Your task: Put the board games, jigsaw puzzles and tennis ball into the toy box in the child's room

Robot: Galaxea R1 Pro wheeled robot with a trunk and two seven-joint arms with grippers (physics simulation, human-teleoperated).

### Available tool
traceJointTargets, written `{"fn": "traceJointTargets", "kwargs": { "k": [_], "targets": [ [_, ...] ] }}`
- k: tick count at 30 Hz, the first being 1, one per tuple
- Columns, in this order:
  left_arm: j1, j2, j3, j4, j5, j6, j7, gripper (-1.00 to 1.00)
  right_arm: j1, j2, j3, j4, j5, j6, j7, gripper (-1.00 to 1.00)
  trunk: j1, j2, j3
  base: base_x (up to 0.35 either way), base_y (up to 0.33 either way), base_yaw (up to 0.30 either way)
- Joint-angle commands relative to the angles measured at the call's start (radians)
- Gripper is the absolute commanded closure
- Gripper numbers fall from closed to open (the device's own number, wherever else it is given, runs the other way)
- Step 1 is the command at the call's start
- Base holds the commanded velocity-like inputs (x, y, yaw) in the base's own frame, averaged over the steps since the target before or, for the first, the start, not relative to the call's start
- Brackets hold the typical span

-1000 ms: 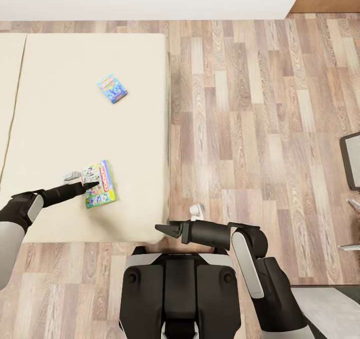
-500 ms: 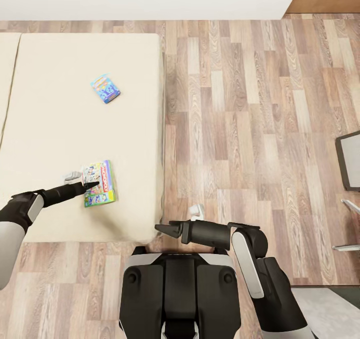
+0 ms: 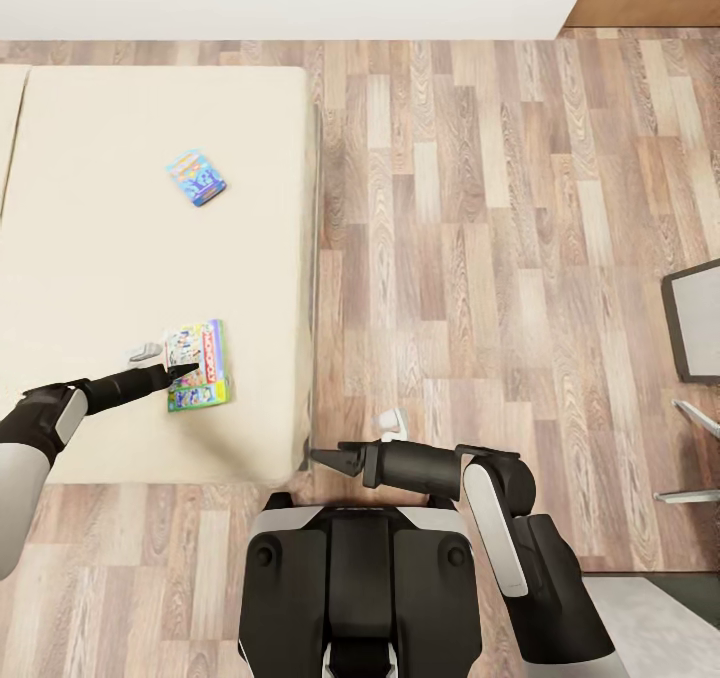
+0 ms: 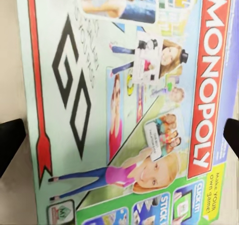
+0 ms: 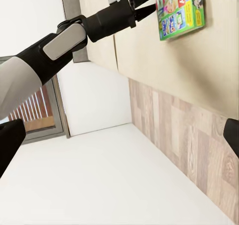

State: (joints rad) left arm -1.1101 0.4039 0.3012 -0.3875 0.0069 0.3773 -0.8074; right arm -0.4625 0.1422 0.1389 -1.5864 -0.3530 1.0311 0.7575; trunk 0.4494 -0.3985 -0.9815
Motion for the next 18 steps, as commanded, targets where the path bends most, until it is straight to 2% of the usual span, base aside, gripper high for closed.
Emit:
{"fn": "traceJointTargets", "kwargs": {
  "k": [1,18],
  "targets": [
    [0.0,0.0,0.006,0.0,0.001,0.01,-0.004,-1.0,0.0,0.0,-0.001,0.0,0.003,0.004,0.005,-1.0,0.001,-0.002,-0.001,0.0,-0.098,0.0],
    [0.0,-0.001,0.005,-0.001,0.0,0.01,-0.005,-1.0,0.0,0.0,-0.001,0.0,0.004,0.004,0.005,-1.0,0.001,-0.002,-0.001,0.0,-0.004,0.0]
  ]
}}
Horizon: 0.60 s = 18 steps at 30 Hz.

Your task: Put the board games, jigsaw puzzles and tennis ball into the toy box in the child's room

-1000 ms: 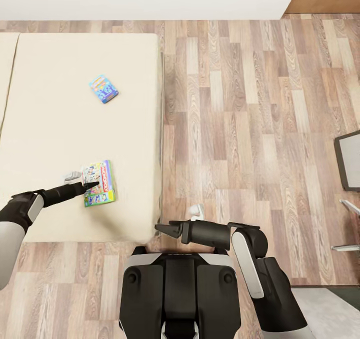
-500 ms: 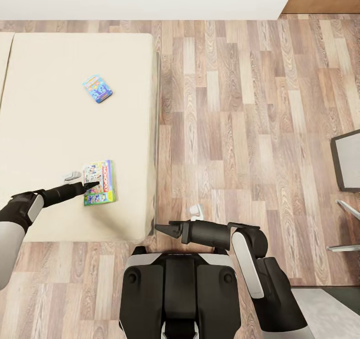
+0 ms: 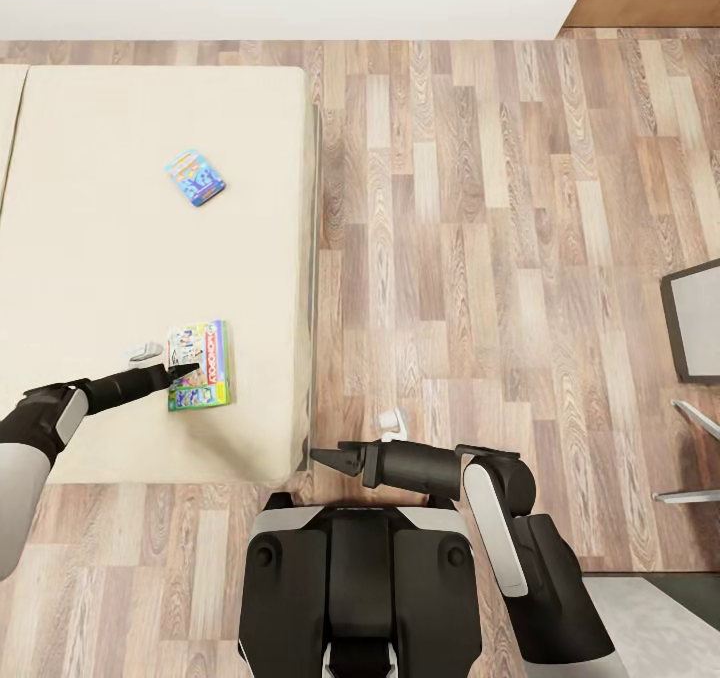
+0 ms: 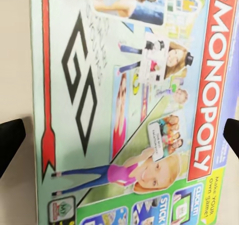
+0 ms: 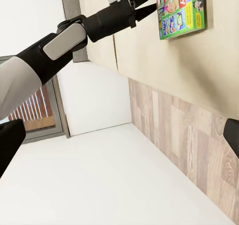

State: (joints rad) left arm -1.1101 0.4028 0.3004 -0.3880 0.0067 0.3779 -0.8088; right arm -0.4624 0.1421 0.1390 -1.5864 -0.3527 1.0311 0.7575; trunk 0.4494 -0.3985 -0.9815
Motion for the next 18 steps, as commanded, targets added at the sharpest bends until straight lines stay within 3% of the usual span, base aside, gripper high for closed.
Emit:
{"fn": "traceJointTargets", "kwargs": {
  "k": [1,11,18],
  "targets": [
    [-0.001,-0.001,0.005,0.0,0.0,0.01,-0.004,-1.0,0.0,0.001,-0.001,0.0,0.003,0.004,0.005,-1.0,0.001,-0.002,-0.001,0.0,0.0,0.0],
    [-0.001,-0.047,-0.001,-0.024,-0.002,0.017,-0.009,-1.0,0.0,0.001,-0.002,0.0,0.003,0.004,0.005,-1.0,0.001,-0.002,-0.001,0.0,0.0,0.0],
    [-0.001,-0.061,-0.003,-0.033,-0.002,0.025,-0.009,-1.0,-0.001,-0.001,-0.004,0.0,0.004,0.004,0.005,-1.0,0.001,-0.002,-0.001,0.0,0.0,0.0]
  ]
}}
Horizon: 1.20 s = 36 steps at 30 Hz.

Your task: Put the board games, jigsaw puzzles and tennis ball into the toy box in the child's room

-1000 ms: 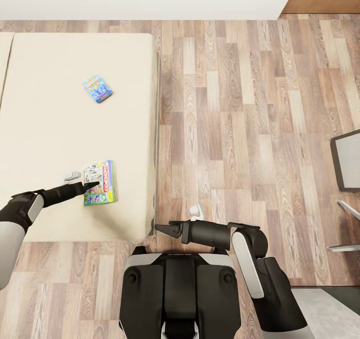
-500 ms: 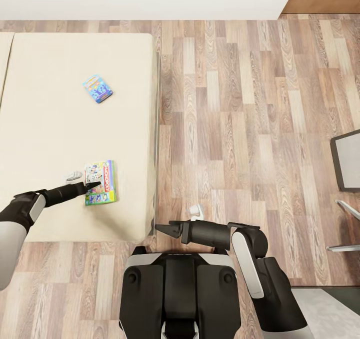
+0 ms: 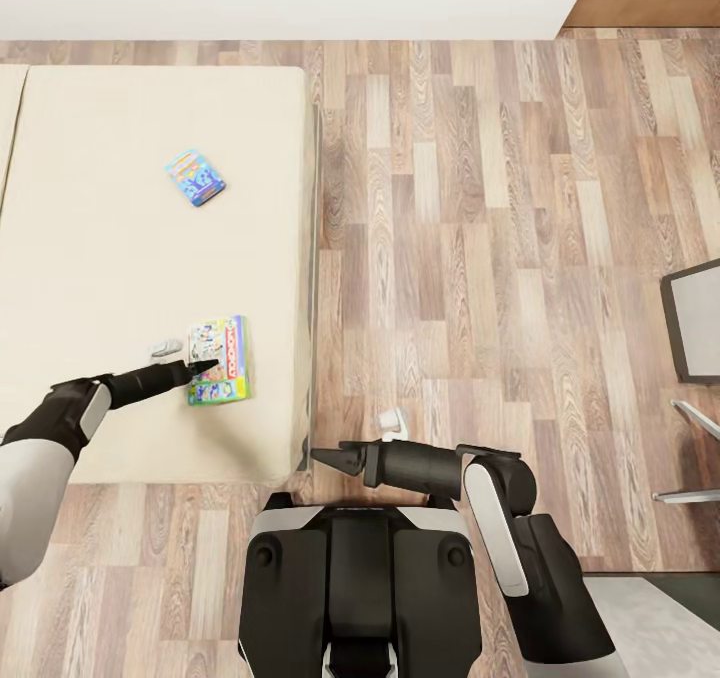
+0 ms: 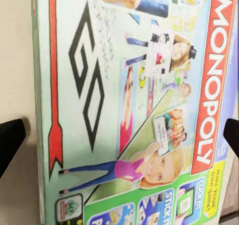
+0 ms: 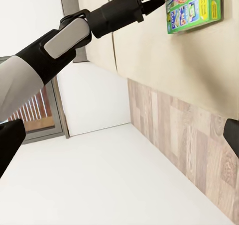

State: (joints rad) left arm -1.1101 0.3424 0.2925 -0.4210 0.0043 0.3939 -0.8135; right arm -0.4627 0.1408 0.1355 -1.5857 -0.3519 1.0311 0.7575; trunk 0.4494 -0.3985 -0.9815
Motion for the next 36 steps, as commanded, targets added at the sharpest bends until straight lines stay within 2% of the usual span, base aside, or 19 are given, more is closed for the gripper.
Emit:
{"fn": "traceJointTargets", "kwargs": {
  "k": [1,7,13,17,21,36],
  "targets": [
    [0.001,-0.006,-0.001,-0.006,-0.005,0.015,-0.006,-1.0,-0.001,0.004,-0.007,-0.001,0.004,0.003,0.004,-1.0,0.001,-0.002,-0.001,0.0,0.0,0.0],
    [0.011,-0.036,-0.004,-0.001,0.0,0.007,-0.018,-1.0,-0.001,0.003,-0.02,0.003,0.002,0.001,-0.001,-1.0,0.001,-0.002,-0.001,0.0,0.0,0.0],
    [0.024,-0.06,-0.003,-0.01,-0.005,-0.018,-0.055,-1.0,-0.001,0.01,-0.018,0.004,0.003,-0.001,-0.002,-1.0,0.001,-0.002,-0.001,0.0,0.0,0.0],
    [0.027,-0.076,0.0,-0.005,-0.004,-0.032,-0.058,-1.0,-0.001,0.013,-0.016,0.004,0.002,-0.002,-0.003,-1.0,0.001,-0.002,-0.001,0.0,0.0,0.0],
    [0.027,-0.077,0.0,0.002,0.008,-0.038,-0.066,-1.0,-0.001,0.013,-0.016,0.004,0.001,-0.002,-0.003,-1.0,0.001,-0.002,-0.001,0.0,0.0,0.0],
    [0.027,-0.078,-0.009,0.002,0.015,-0.031,-0.082,-1.0,0.0,0.013,-0.016,0.004,0.0,-0.002,-0.003,-1.0,0.001,-0.002,-0.001,0.0,0.0,0.0]
  ]
}}
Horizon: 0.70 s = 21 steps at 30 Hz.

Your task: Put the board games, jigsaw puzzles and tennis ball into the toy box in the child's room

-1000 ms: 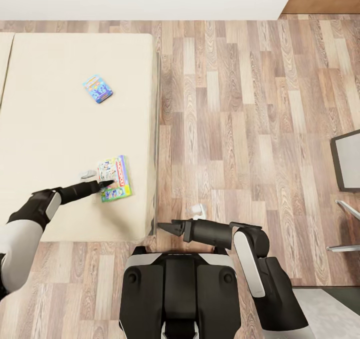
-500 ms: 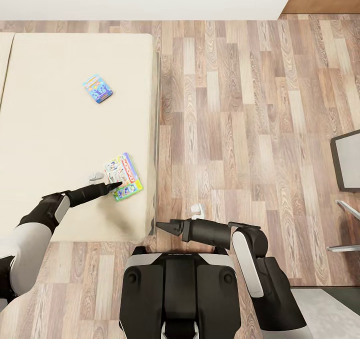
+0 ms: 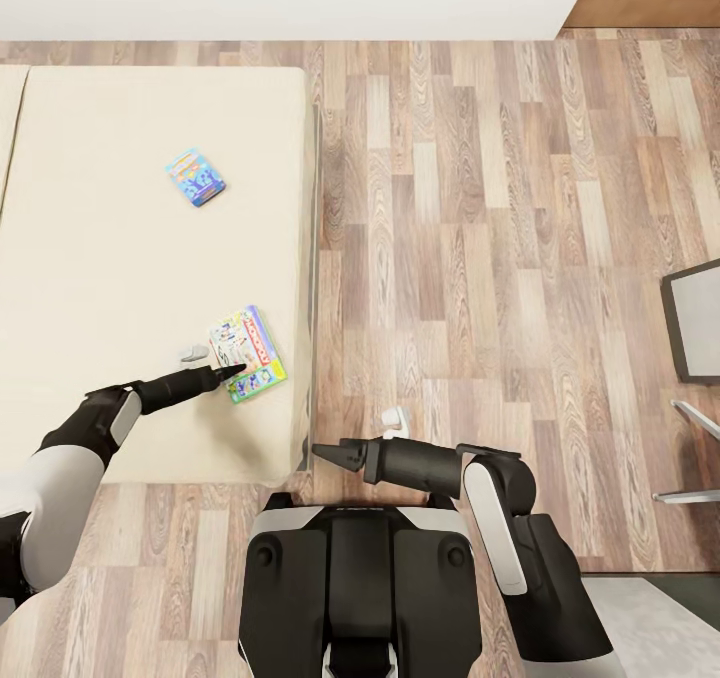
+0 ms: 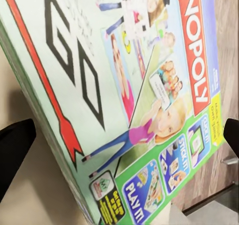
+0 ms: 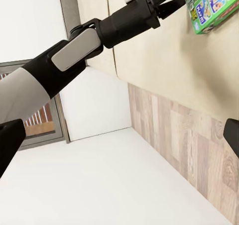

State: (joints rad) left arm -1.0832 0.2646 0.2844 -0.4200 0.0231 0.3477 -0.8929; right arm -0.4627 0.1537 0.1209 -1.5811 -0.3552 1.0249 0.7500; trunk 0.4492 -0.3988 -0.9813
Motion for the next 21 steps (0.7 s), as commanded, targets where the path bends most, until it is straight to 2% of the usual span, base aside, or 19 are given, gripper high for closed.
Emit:
{"fn": "traceJointTargets", "kwargs": {
  "k": [1,13,14,21],
  "targets": [
    [0.0,-0.001,-0.001,0.001,-0.003,0.016,-0.005,-1.0,0.0,0.001,-0.001,0.0,0.004,0.004,0.005,-1.0,0.001,-0.001,-0.001,0.0,0.0,0.0],
    [0.0,-0.005,-0.02,0.004,-0.004,0.029,-0.039,-1.0,0.0,0.0,-0.001,0.0,0.003,0.004,0.005,-1.0,0.001,-0.001,-0.001,0.0,0.0,0.0],
    [0.0,-0.005,-0.037,0.004,-0.032,0.085,-0.039,-1.0,0.0,0.0,-0.001,0.0,0.003,0.004,0.005,-1.0,0.001,-0.001,-0.001,0.0,0.0,0.0],
    [0.0,-0.006,-0.04,0.004,-0.032,0.085,-0.04,-1.0,0.0,0.0,-0.001,0.0,0.003,0.004,0.005,-1.0,0.001,-0.001,-0.001,0.0,0.0,0.0]
  ]
}}
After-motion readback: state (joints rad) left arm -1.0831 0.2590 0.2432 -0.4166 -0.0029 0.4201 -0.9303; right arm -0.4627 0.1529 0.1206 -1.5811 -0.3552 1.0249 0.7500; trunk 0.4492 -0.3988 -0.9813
